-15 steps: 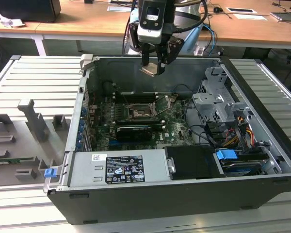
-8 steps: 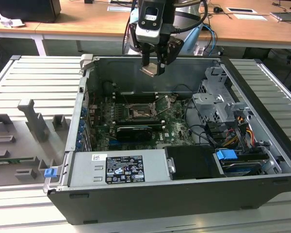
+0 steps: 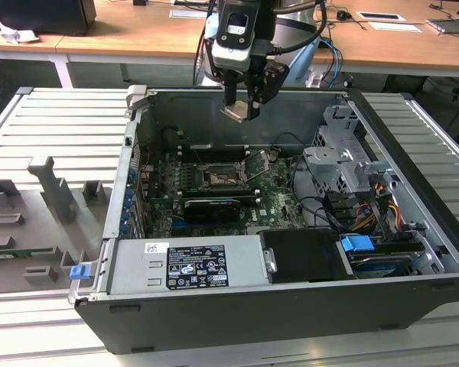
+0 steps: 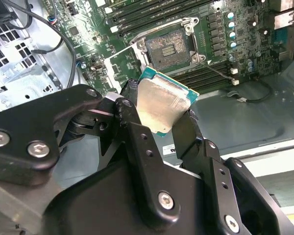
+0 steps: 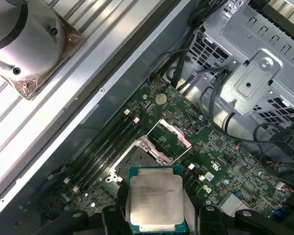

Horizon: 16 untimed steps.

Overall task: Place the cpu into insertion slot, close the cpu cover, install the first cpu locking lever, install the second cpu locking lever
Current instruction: 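Place the cpu into insertion slot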

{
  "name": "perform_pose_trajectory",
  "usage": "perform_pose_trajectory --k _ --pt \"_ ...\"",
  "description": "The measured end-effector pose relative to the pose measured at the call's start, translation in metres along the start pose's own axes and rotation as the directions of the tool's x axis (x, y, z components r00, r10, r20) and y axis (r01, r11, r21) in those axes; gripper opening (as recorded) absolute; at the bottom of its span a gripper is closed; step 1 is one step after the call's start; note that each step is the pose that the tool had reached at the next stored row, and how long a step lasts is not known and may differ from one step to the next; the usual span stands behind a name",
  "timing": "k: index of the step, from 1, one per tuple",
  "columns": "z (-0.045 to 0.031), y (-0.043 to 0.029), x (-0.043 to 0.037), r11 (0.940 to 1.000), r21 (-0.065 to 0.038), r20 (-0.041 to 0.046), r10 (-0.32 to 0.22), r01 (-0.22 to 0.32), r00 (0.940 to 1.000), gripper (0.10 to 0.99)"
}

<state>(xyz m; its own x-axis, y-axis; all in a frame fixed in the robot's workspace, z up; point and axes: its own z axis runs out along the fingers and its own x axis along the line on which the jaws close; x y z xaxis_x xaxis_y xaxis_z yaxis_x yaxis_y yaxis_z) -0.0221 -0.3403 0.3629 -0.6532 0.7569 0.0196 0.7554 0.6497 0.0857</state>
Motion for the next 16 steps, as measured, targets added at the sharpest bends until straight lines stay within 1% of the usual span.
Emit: perform_pose_trajectory --k 7,10,14,15,16 --pt "0.005 -0.0004 -0.0001 1.0 0.0 0.0004 0.009 -0.009 1.0 0.525" --pt "0.0062 -0.0005 -0.0001 0.9996 0.0 0.0019 0.029 -0.029 0.9996 0.525" --pt "0.0086 -0.0007 -0.0002 0.997 0.0 0.0067 0.077 -0.077 0.997 0.525" --pt "0.0093 -0.0008 -0.0002 0.9955 -0.001 0.0085 0.095 -0.095 0.9955 0.525" --pt "0.0106 -0.0009 -0.0002 0.9927 -0.001 0.011 0.121 -0.121 0.9926 0.525"
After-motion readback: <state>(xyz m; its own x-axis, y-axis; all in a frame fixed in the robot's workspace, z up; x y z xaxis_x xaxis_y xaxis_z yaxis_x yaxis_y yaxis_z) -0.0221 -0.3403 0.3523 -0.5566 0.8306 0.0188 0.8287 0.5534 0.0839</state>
